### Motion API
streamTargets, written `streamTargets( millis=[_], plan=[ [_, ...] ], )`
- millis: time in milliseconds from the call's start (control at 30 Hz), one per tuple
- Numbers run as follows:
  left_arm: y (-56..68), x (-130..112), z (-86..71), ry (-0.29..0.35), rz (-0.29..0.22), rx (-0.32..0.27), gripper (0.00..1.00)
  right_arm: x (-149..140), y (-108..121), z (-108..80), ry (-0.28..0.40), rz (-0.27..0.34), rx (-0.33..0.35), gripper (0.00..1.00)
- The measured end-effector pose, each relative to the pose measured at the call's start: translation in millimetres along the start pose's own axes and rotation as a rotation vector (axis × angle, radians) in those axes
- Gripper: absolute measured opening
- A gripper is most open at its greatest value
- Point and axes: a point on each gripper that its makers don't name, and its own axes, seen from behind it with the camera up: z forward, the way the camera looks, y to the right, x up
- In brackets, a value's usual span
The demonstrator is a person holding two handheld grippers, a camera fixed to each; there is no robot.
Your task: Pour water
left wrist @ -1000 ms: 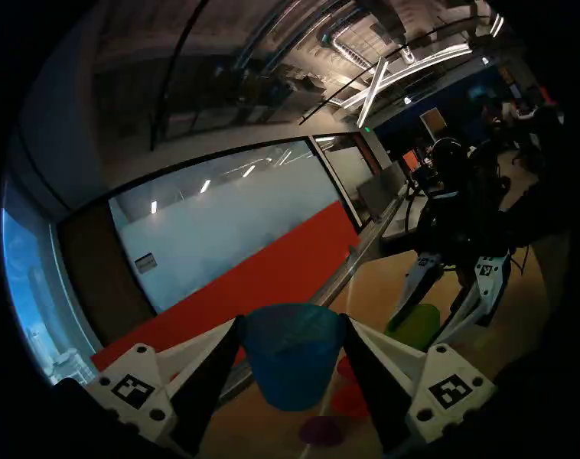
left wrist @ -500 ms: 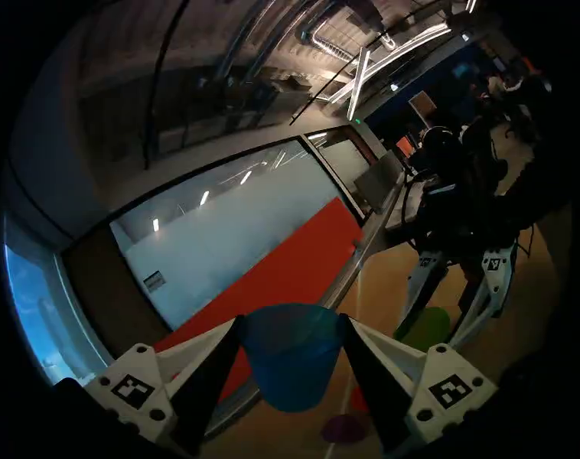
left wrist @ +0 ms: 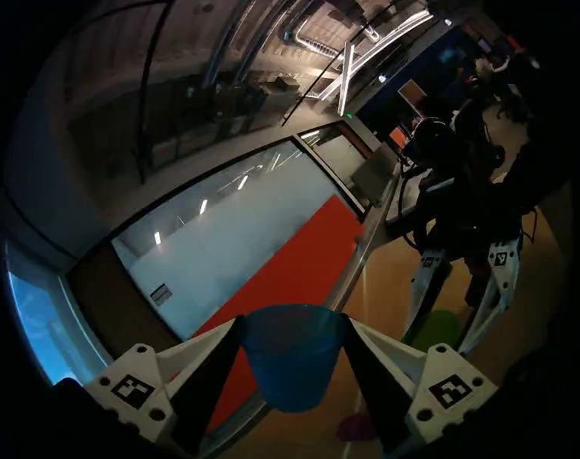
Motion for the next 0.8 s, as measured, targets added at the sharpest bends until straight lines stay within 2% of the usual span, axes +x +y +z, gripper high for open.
streamTargets(
  millis=[400, 800],
  plan=[
    [2.8, 10.3, -0.7, 0.008, 0.083, -0.001, 0.89, 1.8, -5.3, 2.0, 0.002, -0.005, 0.015, 0.93],
    [2.9, 16.0, 5.9, 0.012, 0.175, 0.003, 0.89, 5.5, -9.6, 4.8, 0.007, -0.015, 0.028, 0.92]
  ],
)
